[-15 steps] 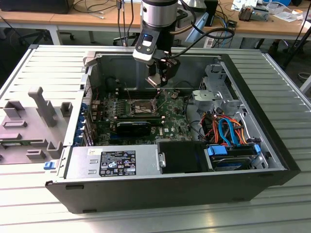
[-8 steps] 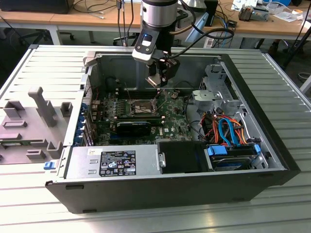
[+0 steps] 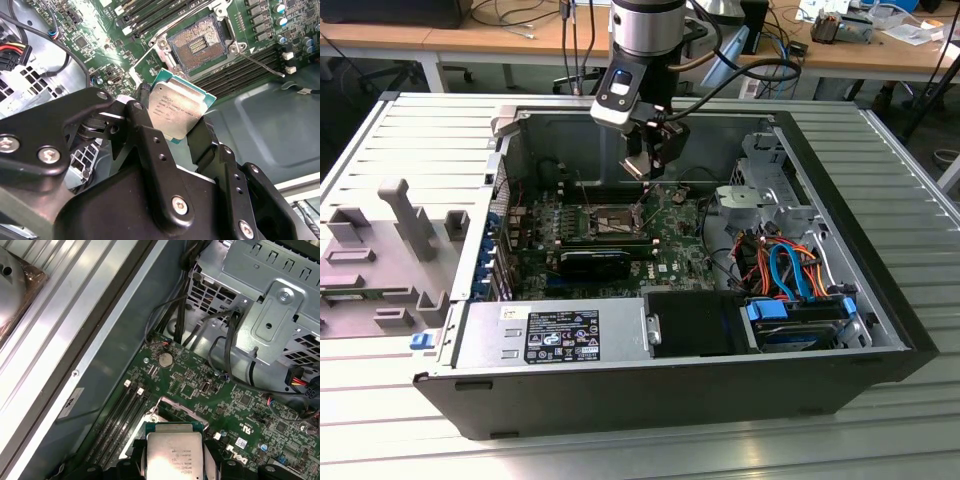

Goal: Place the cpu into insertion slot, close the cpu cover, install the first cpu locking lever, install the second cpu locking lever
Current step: 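Place the cpu into insertion slot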

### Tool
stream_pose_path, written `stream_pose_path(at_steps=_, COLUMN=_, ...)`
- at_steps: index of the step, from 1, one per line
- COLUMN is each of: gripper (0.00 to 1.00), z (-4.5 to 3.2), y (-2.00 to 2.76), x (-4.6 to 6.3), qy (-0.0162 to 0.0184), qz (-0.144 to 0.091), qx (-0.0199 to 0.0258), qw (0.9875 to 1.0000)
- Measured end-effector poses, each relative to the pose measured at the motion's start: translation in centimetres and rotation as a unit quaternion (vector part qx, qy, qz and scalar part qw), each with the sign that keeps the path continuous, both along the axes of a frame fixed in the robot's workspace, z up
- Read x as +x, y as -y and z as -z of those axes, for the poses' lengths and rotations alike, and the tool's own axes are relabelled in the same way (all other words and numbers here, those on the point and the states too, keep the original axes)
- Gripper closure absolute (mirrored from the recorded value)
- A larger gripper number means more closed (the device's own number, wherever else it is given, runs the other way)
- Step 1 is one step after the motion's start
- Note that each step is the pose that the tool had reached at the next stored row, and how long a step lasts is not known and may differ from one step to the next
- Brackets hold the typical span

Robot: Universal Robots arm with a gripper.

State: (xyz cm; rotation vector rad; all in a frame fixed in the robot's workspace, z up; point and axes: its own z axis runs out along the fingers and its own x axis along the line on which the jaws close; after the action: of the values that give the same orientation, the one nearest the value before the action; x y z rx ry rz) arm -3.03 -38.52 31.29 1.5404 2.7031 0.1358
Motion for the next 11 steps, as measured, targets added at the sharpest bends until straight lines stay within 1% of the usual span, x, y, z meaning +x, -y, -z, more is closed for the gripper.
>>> stream_pose_path(at_steps=2, gripper=0.45, z=0.00, y=0.00, x=0.00, qy=0.0000, qz=0.003, qx=0.0000, qw=1.0000)
stream_pose_path(at_steps=5, gripper=0.45, z=0.00, y=0.00, x=0.00, qy=0.0000, qz=0.020, qx=0.0000, qw=0.9998)
stream_pose_path(at_steps=11, gripper=0.45, z=0.00, y=0.00, x=0.00, qy=0.0000, qz=0.027, qx=0.0000, qw=0.9996)
